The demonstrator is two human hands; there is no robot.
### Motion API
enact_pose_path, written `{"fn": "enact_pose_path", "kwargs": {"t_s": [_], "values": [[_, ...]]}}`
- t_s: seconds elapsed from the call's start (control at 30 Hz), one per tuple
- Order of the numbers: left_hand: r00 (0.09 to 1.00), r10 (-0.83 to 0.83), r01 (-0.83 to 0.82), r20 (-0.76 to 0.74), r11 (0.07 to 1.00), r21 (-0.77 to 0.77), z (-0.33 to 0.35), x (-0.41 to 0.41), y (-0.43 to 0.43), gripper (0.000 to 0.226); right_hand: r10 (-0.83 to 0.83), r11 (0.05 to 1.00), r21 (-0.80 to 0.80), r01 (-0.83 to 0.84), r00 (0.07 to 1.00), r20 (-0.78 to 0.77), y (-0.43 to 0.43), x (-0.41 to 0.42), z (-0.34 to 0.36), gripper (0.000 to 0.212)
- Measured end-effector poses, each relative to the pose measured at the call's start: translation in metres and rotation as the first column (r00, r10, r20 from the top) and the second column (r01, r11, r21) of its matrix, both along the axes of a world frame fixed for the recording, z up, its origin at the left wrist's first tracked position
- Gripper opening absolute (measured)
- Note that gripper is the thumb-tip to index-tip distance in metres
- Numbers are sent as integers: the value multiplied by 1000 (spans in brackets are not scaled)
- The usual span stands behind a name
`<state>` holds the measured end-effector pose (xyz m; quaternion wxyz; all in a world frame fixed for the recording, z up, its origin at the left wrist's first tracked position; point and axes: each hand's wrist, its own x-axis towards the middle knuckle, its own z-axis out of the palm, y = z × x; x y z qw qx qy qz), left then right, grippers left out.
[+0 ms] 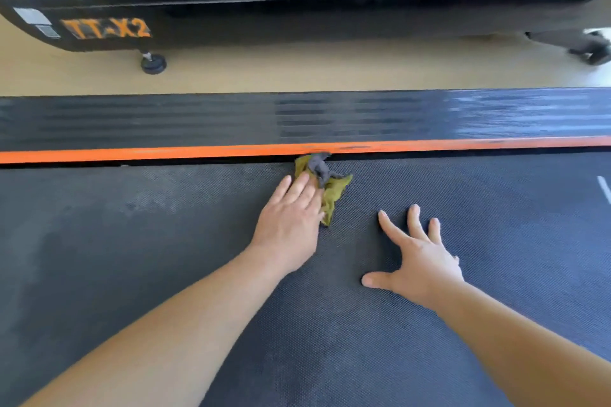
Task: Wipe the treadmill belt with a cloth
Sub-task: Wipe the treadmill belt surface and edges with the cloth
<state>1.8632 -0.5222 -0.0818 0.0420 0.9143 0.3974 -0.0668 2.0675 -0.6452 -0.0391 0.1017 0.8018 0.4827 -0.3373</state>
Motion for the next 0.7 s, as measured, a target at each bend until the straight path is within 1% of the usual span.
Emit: {"fn": "enact_pose_path", "kwargs": {"t_s": [0.03, 0.07, 0.1, 0.13, 0.17, 0.2, 0.23, 0.27, 0.3, 0.33, 0.37, 0.4, 0.43, 0.47, 0.5, 0.53, 0.57, 0.6, 0.63, 0.67, 0.7], "values": [[996, 81, -80, 28, 997, -10, 0, -3, -4, 57, -1, 1000, 4, 1, 1000, -20, 1, 2, 1, 120], [987, 131, -129, 88, 991, -37, 2, -3, -16, 58, -8, 1000, 6, 9, 999, -48, 2, 4, 2, 118], [985, 123, -116, 122, 991, -63, 3, -2, -36, 59, -13, 1000, 14, 15, 996, -87, 1, 8, 5, 113], [986, 61, -48, 157, 995, -86, 4, -3, -63, 59, -25, 999, 37, 30, 990, -139, -2, 11, 7, 106], [981, -50, 72, 186, 991, -112, 5, -5, -94, 58, -44, 995, 80, 60, 981, -191, -7, 16, 8, 99], [962, -206, 233, 179, 961, -147, 10, -9, -122, 56, -64, 987, 127, 95, 972, -227, -14, 21, 10, 92], [926, -349, 372, 143, 910, -185, 13, -16, -135, 53, -76, 980, 164, 116, 969, -236, -25, 24, 13, 89], [885, -454, 466, 106, 867, -178, 12, -21, -135, 51, -72, 977, 183, 113, 974, -215, -38, 26, 15, 89], [870, -490, 493, 54, 861, -124, 6, -23, -128, 50, -57, 980, 178, 87, 984, -168, -54, 27, 16, 91], [909, -416, 415, 3, 907, -72, 3, -22, -117, 51, -31, 987, 155, 47, 994, -108, -71, 26, 16, 96], [972, -235, 234, -25, 971, -38, 2, -20, -104, 54, -1, 994, 112, 6, 999, -50, -87, 24, 15, 100], [999, -11, 11, -43, 1000, -13, 6, -17, -93, 58, 18, 998, 60, -18, 1000, -7, -102, 21, 13, 106], [984, 162, -163, -66, 987, -9, 7, -12, -91, 62, 22, 1000, 17, -23, 1000, 19, -115, 17, 11, 110], [968, 241, -244, -63, 969, -40, 9, -2, -100, 64, 19, 1000, -4, -19, 999, 34, -125, 15, 8, 111], [971, 232, -237, -57, 968, -88, 11, 9, -119, 65, 18, 1000, -6, -18, 999, 39, -132, 14, 5, 111], [988, 148, -152, -42, 977, -149, 14, 19, -143, 64, 16, 1000, 3, -17, 999, 37, -135, 15, 3, 110], [1000, 16, -21, -22, 976, -215, 17, 27, -169, 63, 10, 1000, 13, -11, 1000, 28, -135, 16, 2, 110], [993, -118, 114, 0, 951, -288, 22, 32, -190, 61, 2, 1000, 15, -2, 1000, 17, -135, 16, 2, 110], [975, -222, 214, 15, 916, -340, 25, 33, -202, 59, -3, 1000, 11, 3, 1000, 5, -133, 17, 3, 111], [957, -289, 275, 15, 895, -352, 25, 30, -204, 58, -6, 1000, 10, 6, 1000, -9, -132, 17, 3, 113], [942, -335, 317, 0, 892, -321, 23, 27, -199, 57, -10, 1000, 3, 10, 1000, -28, -131, 19, 3, 116]]}}
